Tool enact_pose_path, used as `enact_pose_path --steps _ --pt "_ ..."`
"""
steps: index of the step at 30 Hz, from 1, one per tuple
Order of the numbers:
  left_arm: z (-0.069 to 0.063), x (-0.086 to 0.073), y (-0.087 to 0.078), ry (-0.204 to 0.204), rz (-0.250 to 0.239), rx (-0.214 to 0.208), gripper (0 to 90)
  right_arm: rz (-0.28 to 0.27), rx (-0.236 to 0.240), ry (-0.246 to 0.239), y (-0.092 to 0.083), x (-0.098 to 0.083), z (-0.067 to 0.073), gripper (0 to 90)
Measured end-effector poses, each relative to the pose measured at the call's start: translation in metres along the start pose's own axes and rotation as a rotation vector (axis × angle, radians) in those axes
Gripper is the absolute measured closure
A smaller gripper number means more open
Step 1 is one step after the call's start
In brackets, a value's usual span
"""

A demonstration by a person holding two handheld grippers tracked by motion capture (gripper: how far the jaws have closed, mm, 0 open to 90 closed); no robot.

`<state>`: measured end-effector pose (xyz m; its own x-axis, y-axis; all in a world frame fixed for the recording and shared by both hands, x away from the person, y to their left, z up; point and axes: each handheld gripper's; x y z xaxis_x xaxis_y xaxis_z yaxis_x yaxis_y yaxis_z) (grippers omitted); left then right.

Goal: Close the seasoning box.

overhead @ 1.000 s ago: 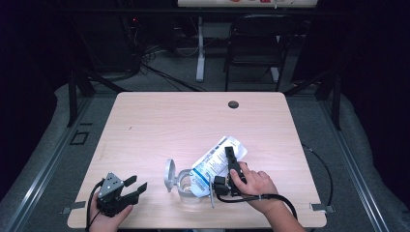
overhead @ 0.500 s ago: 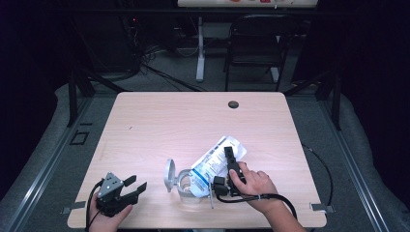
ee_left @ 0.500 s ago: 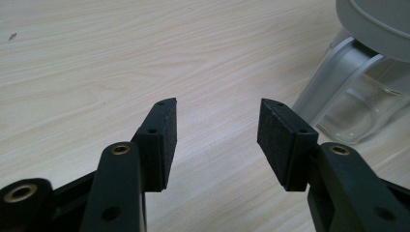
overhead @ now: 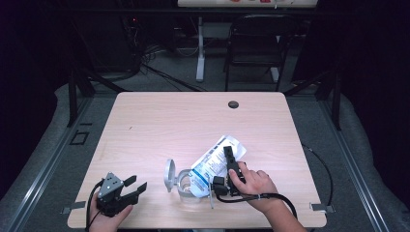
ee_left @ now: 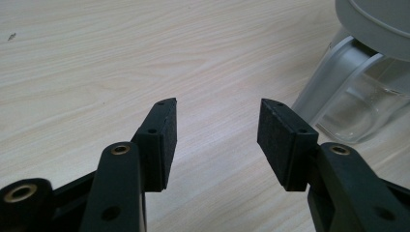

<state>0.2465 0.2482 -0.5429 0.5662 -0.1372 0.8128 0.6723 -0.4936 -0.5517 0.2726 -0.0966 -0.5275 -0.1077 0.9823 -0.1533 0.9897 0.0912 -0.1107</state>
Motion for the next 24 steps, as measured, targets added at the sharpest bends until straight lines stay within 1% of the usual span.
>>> enact_pose_path --steps 3,5,6,8,9,13,15,20,24 --pt "0.0003 0.0 0.0 0.0 0.0 0.001 49.8 -0.001 -0.001 -0.002 0.0001 0.0001 -0.0003 51.3" --pt "0.0005 -0.0001 0.0003 0.0 -0.002 -0.002 49.9 0.009 -0.001 -0.016 -0.0006 0.0006 -0.0012 51.4" --pt "0.0004 -0.0001 0.0004 -0.001 -0.002 -0.002 49.9 0.001 -0.004 -0.014 0.0 0.0004 -0.0012 51.4" --pt "0.0002 -0.0001 0.0003 0.0 0.001 0.0 49.9 0.005 -0.006 -0.026 -0.0003 0.0007 -0.0019 51.4" --pt "0.0002 -0.0001 0.0004 -0.001 0.001 0.0 49.9 -0.008 -0.009 -0.015 0.0006 0.0003 -0.0012 51.4" --pt "0.0003 -0.0002 0.0005 -0.001 -0.002 -0.003 49.9 0.001 -0.011 -0.033 -0.0001 0.0009 -0.0025 51.5" --pt "0.0001 0.0 0.0002 -0.001 0.0 -0.001 49.8 -0.001 -0.007 -0.023 0.0002 0.0009 -0.0022 51.5" --pt "0.0 0.0 0.0002 -0.002 0.0 -0.001 49.9 0.005 -0.007 -0.038 -0.0002 0.0016 -0.0034 51.7" --pt "0.0002 0.0001 0.0001 -0.002 0.001 -0.001 49.9 -0.01 -0.014 -0.04 0.0006 0.002 -0.0038 51.9"
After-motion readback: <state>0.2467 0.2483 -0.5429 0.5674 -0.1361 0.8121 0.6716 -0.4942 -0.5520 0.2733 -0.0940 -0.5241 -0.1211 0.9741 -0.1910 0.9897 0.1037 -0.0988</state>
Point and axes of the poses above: each handheld gripper's, and its own axes: y roughly forward along the jaws, x roughly out of its top, z roughly to its left, and after that the axes turned 8 degrees about -y, right-handed
